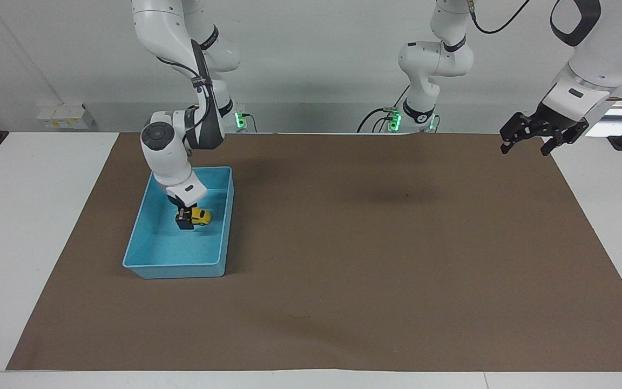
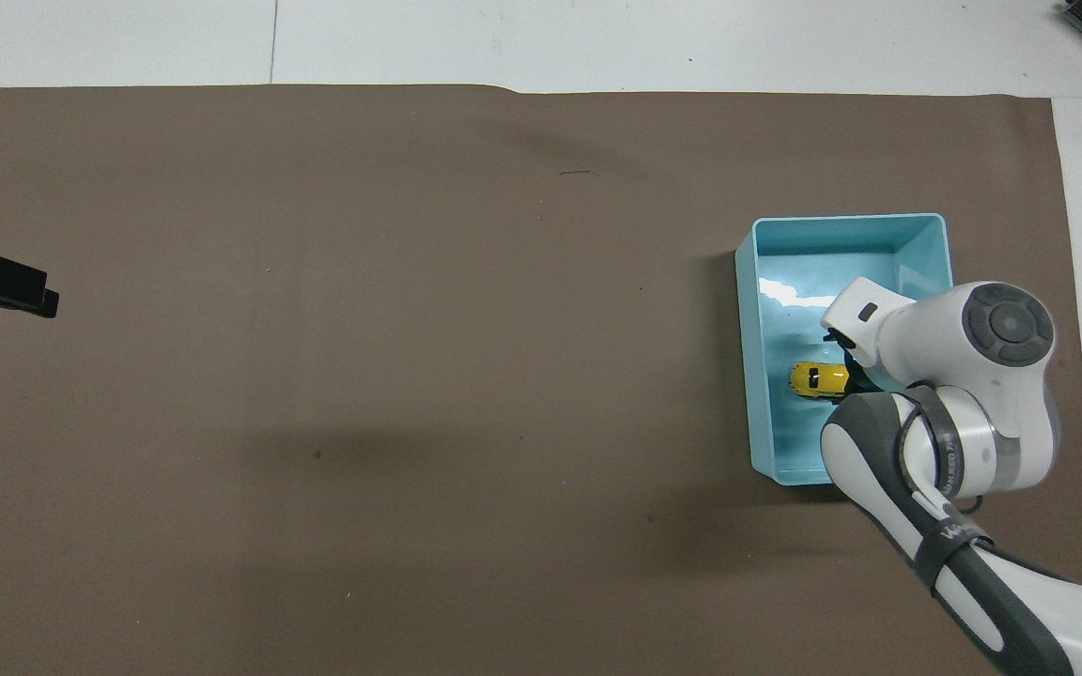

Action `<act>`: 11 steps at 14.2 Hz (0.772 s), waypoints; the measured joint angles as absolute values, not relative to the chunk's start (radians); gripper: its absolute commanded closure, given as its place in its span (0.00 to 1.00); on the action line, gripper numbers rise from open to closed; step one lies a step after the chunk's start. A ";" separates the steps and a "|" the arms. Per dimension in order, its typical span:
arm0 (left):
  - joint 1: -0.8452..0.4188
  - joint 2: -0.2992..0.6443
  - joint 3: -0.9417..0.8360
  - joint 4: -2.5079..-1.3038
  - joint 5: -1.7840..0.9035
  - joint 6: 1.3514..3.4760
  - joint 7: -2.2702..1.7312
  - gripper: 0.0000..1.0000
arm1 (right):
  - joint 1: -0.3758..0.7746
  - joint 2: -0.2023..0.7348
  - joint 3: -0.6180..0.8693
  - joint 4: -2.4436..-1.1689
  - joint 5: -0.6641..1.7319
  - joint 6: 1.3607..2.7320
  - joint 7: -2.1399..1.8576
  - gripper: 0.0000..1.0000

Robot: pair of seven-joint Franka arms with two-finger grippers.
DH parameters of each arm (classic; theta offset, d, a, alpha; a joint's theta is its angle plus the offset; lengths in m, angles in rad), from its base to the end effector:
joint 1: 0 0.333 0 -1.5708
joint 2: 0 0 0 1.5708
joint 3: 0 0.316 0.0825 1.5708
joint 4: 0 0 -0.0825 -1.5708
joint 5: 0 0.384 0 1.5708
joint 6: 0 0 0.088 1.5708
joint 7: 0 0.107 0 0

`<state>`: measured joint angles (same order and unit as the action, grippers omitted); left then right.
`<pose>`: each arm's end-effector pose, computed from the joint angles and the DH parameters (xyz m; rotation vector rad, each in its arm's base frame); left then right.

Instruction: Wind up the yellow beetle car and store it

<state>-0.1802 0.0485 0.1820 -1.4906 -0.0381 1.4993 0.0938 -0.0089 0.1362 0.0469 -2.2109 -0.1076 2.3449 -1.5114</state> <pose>0.5624 -0.0060 0.6293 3.1065 -0.1461 -0.0584 0.5439 0.0189 0.3176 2.1255 2.2424 -0.0753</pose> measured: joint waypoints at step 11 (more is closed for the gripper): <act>-0.180 0.048 0.182 -1.491 -0.038 1.499 0.094 0.00 | 0.020 0.114 0.080 -1.822 -0.002 1.929 -1.269 0.00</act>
